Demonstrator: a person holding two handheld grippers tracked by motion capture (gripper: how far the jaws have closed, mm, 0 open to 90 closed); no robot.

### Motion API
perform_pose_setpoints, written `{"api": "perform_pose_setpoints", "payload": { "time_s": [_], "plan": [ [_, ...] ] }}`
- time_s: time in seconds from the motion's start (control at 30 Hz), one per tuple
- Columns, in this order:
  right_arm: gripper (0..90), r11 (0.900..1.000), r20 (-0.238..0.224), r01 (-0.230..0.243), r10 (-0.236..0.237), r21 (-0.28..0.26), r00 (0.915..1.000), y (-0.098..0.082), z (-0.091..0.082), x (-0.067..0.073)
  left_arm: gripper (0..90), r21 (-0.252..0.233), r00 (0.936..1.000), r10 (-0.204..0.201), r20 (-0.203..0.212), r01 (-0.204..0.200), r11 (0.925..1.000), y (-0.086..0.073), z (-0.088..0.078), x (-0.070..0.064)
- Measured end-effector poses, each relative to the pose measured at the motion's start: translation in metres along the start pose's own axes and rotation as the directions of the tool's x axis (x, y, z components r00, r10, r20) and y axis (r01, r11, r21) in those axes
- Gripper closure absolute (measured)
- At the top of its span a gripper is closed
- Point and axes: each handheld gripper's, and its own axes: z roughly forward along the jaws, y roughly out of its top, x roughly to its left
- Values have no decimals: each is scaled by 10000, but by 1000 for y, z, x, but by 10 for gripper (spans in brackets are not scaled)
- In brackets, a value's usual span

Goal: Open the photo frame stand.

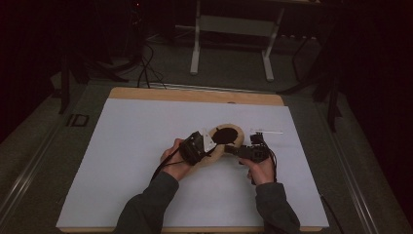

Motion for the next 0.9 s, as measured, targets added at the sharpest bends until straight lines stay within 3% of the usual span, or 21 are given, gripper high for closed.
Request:
{"api": "perform_pose_setpoints", "payload": {
  "time_s": [0.23,0.53,0.63,0.9],
  "plan": [
    [325,9992,-217,-384,386,93,9990,4,3,-4,830,85,9999,-9,105,8,10000,1,-2,-3],
    [334,9971,-290,-624,636,425,9976,7,7,-10,785,-137,9933,-621,978,637,9979,0,-9,3],
    [348,9967,-323,-722,735,381,9968,8,7,-10,775,-137,9918,-774,1020,792,9968,0,-10,3],
    [411,9924,-483,-1222,1228,156,9913,10,7,-11,743,-155,9913,-699,1119,721,9973,-1,-12,2]
  ]
}}
